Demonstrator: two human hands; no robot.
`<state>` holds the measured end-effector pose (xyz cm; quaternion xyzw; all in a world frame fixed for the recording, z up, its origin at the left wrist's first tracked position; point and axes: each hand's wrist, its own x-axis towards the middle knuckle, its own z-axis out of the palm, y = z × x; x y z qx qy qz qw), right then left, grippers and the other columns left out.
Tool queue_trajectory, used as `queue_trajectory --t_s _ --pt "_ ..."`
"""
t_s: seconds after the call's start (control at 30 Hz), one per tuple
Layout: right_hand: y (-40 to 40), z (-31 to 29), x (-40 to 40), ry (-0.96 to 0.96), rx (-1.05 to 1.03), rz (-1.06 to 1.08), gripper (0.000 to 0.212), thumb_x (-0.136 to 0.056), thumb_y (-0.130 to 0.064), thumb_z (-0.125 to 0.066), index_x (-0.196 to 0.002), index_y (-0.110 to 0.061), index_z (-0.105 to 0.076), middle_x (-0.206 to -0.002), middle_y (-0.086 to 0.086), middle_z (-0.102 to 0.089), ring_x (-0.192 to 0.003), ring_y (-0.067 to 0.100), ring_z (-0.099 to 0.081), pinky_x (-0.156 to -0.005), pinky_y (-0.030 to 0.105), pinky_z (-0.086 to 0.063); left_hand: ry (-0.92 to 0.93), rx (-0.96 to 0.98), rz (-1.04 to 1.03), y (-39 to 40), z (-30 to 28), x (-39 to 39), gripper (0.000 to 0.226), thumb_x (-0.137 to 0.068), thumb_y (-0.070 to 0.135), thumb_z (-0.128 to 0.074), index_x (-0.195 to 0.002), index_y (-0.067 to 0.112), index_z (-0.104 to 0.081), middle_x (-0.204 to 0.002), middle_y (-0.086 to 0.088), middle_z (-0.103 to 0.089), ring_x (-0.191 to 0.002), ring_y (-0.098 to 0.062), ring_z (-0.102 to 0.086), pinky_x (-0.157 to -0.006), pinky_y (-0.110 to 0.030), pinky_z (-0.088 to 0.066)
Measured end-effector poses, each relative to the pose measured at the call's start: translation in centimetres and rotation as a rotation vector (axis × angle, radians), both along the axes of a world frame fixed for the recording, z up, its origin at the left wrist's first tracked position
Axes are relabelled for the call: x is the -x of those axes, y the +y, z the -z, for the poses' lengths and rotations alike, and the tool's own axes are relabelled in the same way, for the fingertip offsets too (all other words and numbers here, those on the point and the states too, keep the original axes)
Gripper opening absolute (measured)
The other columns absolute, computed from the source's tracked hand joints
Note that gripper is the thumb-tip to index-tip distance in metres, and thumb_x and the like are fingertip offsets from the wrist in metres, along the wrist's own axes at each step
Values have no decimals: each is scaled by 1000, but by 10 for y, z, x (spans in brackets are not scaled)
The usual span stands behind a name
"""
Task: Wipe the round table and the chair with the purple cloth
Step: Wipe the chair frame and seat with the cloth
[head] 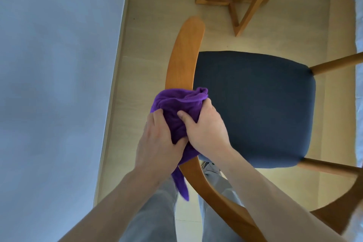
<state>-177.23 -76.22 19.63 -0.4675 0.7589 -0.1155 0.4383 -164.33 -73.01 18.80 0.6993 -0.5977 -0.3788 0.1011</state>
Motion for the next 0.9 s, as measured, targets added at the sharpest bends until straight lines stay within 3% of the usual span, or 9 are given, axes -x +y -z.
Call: queue_trajectory --t_s 0.13,0.23,0.3,0.4,0.47,0.6,0.77,0.9 --pt "-16 -10 16 -69 65 92 12 -96 -36 -68 -97 -27 -59 -88 -15 -63 -78 0 -58 -66 17 -44 -7 40 -47 -5 -13 11 84 -78 55 -76 -142 23 -32 -130 5 -43 -107 -7 -44 -81 -23 -49" --pt "-26 -25 33 -200 95 261 19 -93 -34 -71 -80 -22 -64 -77 -8 -69 -68 0 -63 -61 19 -50 46 116 52 -8 -26 27 73 -81 51 -74 -138 28 -35 -129 8 -42 -113 -10 -47 -84 -25 -52" --pt "-29 -37 50 -324 54 363 20 -92 -38 -73 -86 -19 -71 -83 -1 -75 -80 12 -72 -76 34 -61 106 132 99 -13 -37 40 66 -84 42 -74 -138 28 -39 -128 11 -43 -115 -9 -46 -87 -25 -53" --pt "-28 -52 83 -426 47 467 17 -93 -40 -71 -94 -24 -74 -94 0 -79 -92 25 -75 -88 52 -60 252 132 134 -23 -54 57 59 -86 40 -72 -137 28 -45 -126 15 -46 -115 -4 -48 -93 -23 -50" --pt "-25 -66 105 -454 60 534 15 -98 -36 -66 -101 -23 -73 -98 -1 -79 -93 21 -76 -89 49 -60 301 152 172 -29 -62 65 52 -88 43 -68 -135 29 -48 -124 17 -48 -113 -2 -49 -93 -21 -49" --pt "-20 -94 136 -559 33 638 17 -100 -34 -62 -110 -23 -71 -101 -3 -79 -93 18 -76 -78 38 -60 243 209 221 -37 -60 70 49 -87 46 -58 -131 27 -51 -123 14 -51 -116 -6 -49 -99 -33 -48" --pt "-18 -121 155 -766 20 731 30 -98 -34 -60 -120 -15 -69 -110 7 -78 -100 28 -76 -74 40 -62 166 186 218 -36 -50 64 61 -85 67 -47 -134 31 -49 -134 15 -50 -125 -7 -43 -107 -40 -45" --pt "-16 -150 166 -989 210 727 29 -96 -30 -55 -95 -18 -81 -106 6 -78 -95 26 -77 -70 38 -63 146 59 366 -32 -44 63 67 -87 64 -53 -146 39 -34 -148 20 -40 -134 0 -33 -115 -36 -38"
